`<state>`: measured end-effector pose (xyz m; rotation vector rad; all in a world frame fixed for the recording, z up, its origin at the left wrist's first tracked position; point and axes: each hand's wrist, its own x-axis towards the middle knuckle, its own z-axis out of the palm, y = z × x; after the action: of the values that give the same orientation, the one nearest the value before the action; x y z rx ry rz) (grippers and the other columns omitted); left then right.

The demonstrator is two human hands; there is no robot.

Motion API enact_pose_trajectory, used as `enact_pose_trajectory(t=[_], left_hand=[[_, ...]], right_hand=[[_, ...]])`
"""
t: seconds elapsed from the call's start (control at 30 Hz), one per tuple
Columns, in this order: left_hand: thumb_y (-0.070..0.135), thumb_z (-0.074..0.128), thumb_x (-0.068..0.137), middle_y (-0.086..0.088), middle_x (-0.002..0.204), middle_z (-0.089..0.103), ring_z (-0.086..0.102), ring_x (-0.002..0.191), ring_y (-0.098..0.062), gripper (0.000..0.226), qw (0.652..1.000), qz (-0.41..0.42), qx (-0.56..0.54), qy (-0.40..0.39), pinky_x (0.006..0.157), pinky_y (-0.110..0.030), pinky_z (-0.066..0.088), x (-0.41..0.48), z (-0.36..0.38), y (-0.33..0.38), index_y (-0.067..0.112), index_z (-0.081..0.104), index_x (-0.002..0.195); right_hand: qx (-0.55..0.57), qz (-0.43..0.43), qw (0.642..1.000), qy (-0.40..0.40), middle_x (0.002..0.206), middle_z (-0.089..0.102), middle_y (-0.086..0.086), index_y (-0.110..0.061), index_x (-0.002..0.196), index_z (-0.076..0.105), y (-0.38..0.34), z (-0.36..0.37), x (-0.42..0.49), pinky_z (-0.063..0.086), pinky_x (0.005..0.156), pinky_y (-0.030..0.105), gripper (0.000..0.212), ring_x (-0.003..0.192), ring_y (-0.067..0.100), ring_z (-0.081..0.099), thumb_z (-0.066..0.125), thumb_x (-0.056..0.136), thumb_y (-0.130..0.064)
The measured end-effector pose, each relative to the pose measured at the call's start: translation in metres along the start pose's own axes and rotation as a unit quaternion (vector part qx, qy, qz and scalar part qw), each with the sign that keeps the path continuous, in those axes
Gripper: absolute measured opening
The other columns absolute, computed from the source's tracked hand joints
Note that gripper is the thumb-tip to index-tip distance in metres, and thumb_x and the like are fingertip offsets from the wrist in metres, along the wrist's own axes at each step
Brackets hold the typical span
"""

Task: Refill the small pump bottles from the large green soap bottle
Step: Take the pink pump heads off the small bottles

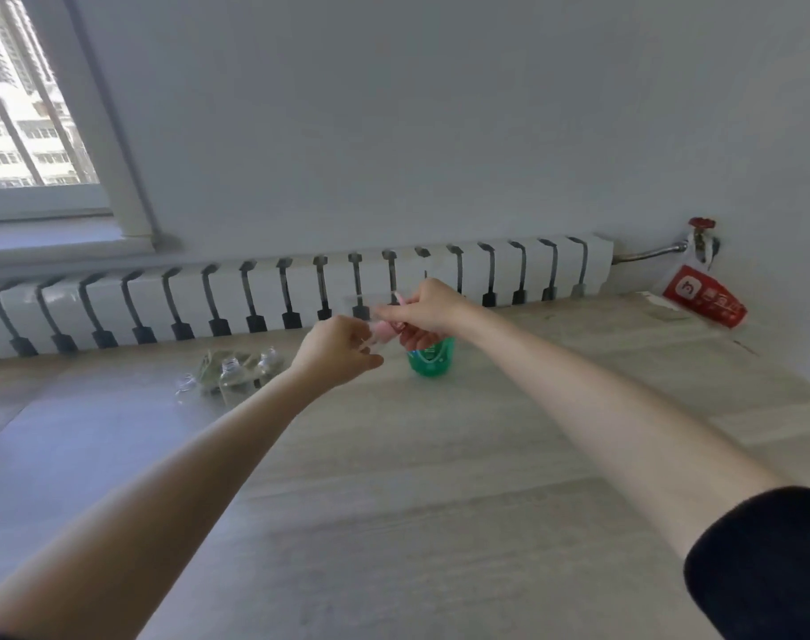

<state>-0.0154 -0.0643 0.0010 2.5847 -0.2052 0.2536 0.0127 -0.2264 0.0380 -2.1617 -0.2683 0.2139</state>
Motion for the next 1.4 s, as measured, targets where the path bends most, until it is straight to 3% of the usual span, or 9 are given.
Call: enact_pose_trajectory(t=[0.37, 0.43, 0.6, 0.77, 0.87, 1.0, 1.13, 1.3, 1.4], left_hand=[[0.021, 0.072, 0.081, -0.008, 0.094, 0.069, 0.064, 0.087, -0.024, 0.022, 0.999, 0.021, -0.014, -0.048, 0.078, -0.035, 0.051, 0.008, 0.018, 0.021, 0.007, 0.067, 0.097], [0.020, 0.071, 0.083, -0.010, 0.094, 0.069, 0.064, 0.084, -0.024, 0.023, 0.996, 0.018, -0.034, -0.085, 0.077, -0.034, 0.053, 0.010, 0.018, 0.021, 0.005, 0.067, 0.099], [0.021, 0.070, 0.084, -0.005, 0.089, 0.068, 0.061, 0.074, -0.014, 0.025, 0.987, 0.015, -0.045, -0.152, 0.067, -0.023, 0.050, 0.009, 0.024, 0.018, 0.009, 0.066, 0.105], [0.017, 0.072, 0.080, -0.006, 0.112, 0.066, 0.061, 0.099, -0.021, 0.041, 0.990, 0.040, 0.032, -0.132, 0.089, -0.030, 0.049, 0.012, 0.024, 0.017, 0.009, 0.062, 0.119], [0.014, 0.072, 0.080, -0.006, 0.115, 0.064, 0.060, 0.100, -0.020, 0.044, 0.991, 0.049, 0.031, -0.122, 0.088, -0.027, 0.048, 0.013, 0.025, 0.018, 0.008, 0.060, 0.122], [0.014, 0.072, 0.080, -0.006, 0.118, 0.064, 0.060, 0.102, -0.019, 0.044, 0.987, 0.059, 0.044, -0.142, 0.093, -0.030, 0.049, 0.014, 0.028, 0.015, 0.009, 0.060, 0.122], [0.016, 0.072, 0.081, -0.006, 0.117, 0.065, 0.061, 0.101, -0.019, 0.044, 0.985, 0.060, 0.045, -0.159, 0.092, -0.030, 0.049, 0.016, 0.032, 0.011, 0.009, 0.060, 0.122], [0.015, 0.073, 0.080, -0.006, 0.120, 0.064, 0.061, 0.103, -0.020, 0.046, 0.988, 0.059, 0.039, -0.138, 0.095, -0.032, 0.048, 0.019, 0.033, 0.014, 0.009, 0.059, 0.123], [0.017, 0.073, 0.080, -0.006, 0.119, 0.064, 0.058, 0.096, -0.016, 0.047, 0.985, 0.072, 0.054, -0.145, 0.093, -0.030, 0.048, 0.022, 0.033, 0.015, 0.009, 0.059, 0.125]], right_hand=[[0.005, -0.045, 0.999, -0.008, 0.087, 0.074, 0.007, 0.000, 0.090, 0.067, 0.030, -0.016, -0.005, 0.058, 0.078, 0.030, 0.031, 0.076, 0.016, 0.072, 0.071, 0.082, -0.030], [-0.048, -0.094, 0.994, -0.004, 0.083, 0.072, 0.002, -0.008, 0.080, 0.066, 0.033, -0.018, -0.009, 0.057, 0.073, 0.024, 0.021, 0.072, 0.010, 0.069, 0.073, 0.081, -0.028], [-0.194, -0.189, 0.962, -0.026, 0.093, 0.067, -0.002, -0.013, 0.101, 0.067, 0.037, -0.021, -0.014, 0.053, 0.074, 0.024, 0.027, 0.081, 0.008, 0.063, 0.074, 0.079, -0.027], [-0.129, -0.026, 0.989, -0.069, 0.125, 0.060, 0.009, -0.010, 0.135, 0.045, 0.036, -0.025, -0.010, 0.051, 0.092, 0.036, 0.072, 0.104, 0.019, 0.062, 0.052, 0.085, -0.061], [-0.131, 0.069, 0.985, -0.093, 0.090, 0.072, 0.007, -0.001, 0.112, 0.062, 0.036, -0.024, -0.008, 0.054, 0.075, 0.028, 0.062, 0.079, 0.016, 0.070, 0.034, 0.096, -0.054], [-0.163, -0.013, 0.981, -0.104, 0.092, 0.072, 0.006, -0.004, 0.100, 0.069, 0.048, -0.025, -0.007, 0.056, 0.075, 0.023, 0.037, 0.083, 0.013, 0.068, 0.061, 0.089, -0.039], [-0.130, -0.081, 0.985, -0.081, 0.104, 0.062, -0.001, -0.016, 0.108, 0.059, 0.048, -0.023, -0.011, 0.051, 0.088, 0.029, 0.044, 0.098, 0.015, 0.060, 0.075, 0.076, -0.041], [-0.212, 0.021, 0.972, -0.101, 0.095, 0.066, 0.001, -0.013, 0.094, 0.063, 0.049, -0.017, -0.005, 0.046, 0.074, 0.028, 0.055, 0.086, 0.017, 0.062, 0.036, 0.093, -0.060], [-0.174, 0.005, 0.977, -0.127, 0.091, 0.071, 0.003, -0.007, 0.096, 0.069, 0.053, -0.016, -0.006, 0.049, 0.073, 0.023, 0.051, 0.078, 0.013, 0.065, 0.042, 0.095, -0.050]])
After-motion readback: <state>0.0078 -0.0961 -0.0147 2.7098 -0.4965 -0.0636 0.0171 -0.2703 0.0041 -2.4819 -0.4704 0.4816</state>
